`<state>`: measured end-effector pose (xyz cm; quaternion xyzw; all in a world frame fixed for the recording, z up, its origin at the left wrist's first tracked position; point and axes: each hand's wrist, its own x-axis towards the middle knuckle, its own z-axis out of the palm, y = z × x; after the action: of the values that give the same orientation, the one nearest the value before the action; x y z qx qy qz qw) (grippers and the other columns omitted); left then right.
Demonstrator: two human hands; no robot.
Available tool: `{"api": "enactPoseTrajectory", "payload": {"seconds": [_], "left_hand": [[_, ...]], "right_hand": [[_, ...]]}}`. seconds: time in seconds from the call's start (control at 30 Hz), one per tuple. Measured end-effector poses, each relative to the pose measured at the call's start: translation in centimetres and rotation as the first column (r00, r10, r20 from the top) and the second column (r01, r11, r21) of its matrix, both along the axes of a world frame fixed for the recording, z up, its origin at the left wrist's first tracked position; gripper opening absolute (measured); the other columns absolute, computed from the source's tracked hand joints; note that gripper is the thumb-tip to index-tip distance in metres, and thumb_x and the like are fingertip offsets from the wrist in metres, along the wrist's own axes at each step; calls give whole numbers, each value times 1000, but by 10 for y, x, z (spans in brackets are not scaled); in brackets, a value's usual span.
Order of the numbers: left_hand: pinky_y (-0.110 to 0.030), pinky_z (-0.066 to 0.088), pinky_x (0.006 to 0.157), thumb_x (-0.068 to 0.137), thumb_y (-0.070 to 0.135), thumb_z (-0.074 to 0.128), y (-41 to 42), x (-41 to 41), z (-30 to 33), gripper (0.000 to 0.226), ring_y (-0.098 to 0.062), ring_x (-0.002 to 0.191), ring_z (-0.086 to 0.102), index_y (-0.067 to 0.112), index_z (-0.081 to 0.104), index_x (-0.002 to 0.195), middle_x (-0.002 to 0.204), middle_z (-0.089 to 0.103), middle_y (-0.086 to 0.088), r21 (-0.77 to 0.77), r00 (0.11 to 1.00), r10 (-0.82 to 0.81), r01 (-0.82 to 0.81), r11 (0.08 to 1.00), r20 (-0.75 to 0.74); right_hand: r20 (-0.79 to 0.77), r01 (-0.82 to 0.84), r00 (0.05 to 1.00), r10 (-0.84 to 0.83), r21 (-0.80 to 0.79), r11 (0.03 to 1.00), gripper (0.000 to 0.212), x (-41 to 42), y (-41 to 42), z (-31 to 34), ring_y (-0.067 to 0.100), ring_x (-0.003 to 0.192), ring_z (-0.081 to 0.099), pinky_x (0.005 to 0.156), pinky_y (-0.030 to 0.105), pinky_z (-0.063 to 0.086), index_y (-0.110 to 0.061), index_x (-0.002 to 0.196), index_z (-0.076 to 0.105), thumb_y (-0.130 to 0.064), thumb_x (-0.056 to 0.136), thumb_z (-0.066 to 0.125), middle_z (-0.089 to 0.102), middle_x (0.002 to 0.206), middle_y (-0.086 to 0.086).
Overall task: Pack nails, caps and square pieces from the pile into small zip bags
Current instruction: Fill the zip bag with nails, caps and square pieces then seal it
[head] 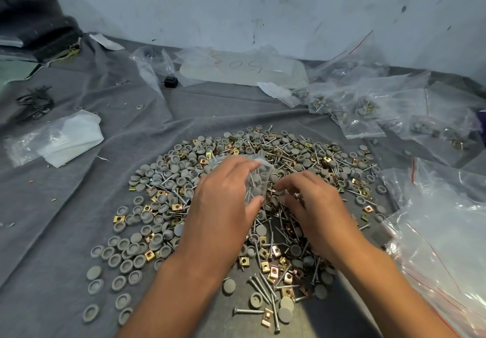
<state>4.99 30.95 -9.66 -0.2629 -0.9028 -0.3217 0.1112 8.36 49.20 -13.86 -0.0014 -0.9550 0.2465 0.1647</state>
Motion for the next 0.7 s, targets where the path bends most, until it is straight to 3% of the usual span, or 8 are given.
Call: {"api": "enactPoseTrajectory", "payload": {"seconds": [0.07, 0.2, 0.37, 0.43, 0.57, 0.7], "left_hand": [[-33, 51, 102, 79, 28, 80, 0, 0, -1, 61, -3, 109, 57, 25, 57, 135, 129, 58, 13, -3, 1000, 1, -1, 1000, -3], [-31, 49, 104, 78, 26, 81, 1, 0, -1, 61, -3, 111, 56, 24, 58, 134, 129, 59, 12, -3, 1000, 3, -3, 1000, -16], [-38, 50, 102, 76, 25, 83, 3, 0, -1, 62, -4, 108, 57, 21, 59, 134, 127, 60, 11, 1, 1000, -7, 7, 1000, -4], [-36, 51, 101, 77, 27, 82, 2, 0, -2, 61, -4, 109, 57, 22, 59, 134, 127, 59, 12, -1, 1000, -8, 8, 1000, -3], [-34, 50, 102, 77, 29, 82, 1, -1, -3, 62, -4, 109, 58, 23, 58, 134, 129, 58, 12, -10, 1000, 10, -10, 1000, -12], [-37, 49, 104, 76, 28, 83, 2, 0, -2, 63, -5, 115, 56, 22, 59, 133, 129, 59, 11, -8, 1000, 11, -12, 1000, -17]], "right_hand": [[-84, -19, 996, 9, -116, 993, 24, 1, -1, 8, -5, 97, 60, 88, 18, 52, -25, 109, 69, -13, 90, 73, 62, 108, -17], [-258, -172, 961, 102, -268, 948, 24, 5, -15, 27, 4, 90, 69, 79, 20, 57, -16, 110, 69, -16, 87, 74, 70, 101, -12], [-382, -154, 917, 112, -80, 985, 26, 7, -29, 30, 0, 87, 66, 79, 9, 49, -11, 108, 73, -10, 83, 79, 70, 104, -4], [-403, -103, 913, 56, -97, 990, 30, 7, -29, 29, 1, 87, 66, 78, 11, 51, -11, 111, 72, -9, 82, 81, 70, 104, -4], [-519, -70, 854, -21, -156, 985, 16, 11, -28, 29, -2, 83, 63, 69, 13, 51, -10, 99, 70, -15, 86, 78, 70, 93, -5], [-522, -91, 852, 27, -97, 991, 10, 8, -34, 24, 6, 91, 68, 79, 8, 47, -5, 93, 74, -5, 84, 79, 74, 97, 1]]}}
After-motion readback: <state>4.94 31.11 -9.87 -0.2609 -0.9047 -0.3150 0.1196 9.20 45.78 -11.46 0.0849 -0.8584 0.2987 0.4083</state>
